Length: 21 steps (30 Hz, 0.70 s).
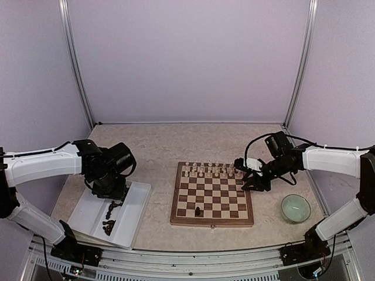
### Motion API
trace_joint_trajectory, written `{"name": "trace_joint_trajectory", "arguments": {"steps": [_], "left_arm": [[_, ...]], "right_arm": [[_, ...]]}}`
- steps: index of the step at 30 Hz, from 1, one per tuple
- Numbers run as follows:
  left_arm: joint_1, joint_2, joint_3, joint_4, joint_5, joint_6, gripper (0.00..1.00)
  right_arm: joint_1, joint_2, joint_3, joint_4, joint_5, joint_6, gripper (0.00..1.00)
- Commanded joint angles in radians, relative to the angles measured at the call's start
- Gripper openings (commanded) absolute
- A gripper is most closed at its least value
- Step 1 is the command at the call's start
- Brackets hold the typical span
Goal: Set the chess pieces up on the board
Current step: Pick up the chess pile from the storage box.
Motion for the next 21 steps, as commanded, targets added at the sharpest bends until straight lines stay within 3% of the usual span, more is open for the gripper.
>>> {"name": "trace_joint_trajectory", "arguments": {"steps": [1,12,21], "left_arm": [[0.094,-0.012,-0.025,0.020,0.071,0.160,0.38],[0.155,0.057,-0.129,0.071,0.127,0.156,0.29],[0.187,0.096,-0.167,0.100,0.114,0.163,0.32]], "right_arm": [[0.011,-0.001,-0.001,-0.012,-0.015,-0.007,0.38],[0.011,-0.001,-0.004,-0.011,-0.009,-0.005,0.38],[0.011,0.011,-0.003,-0.014,-0.012,-0.011,0.38]]}}
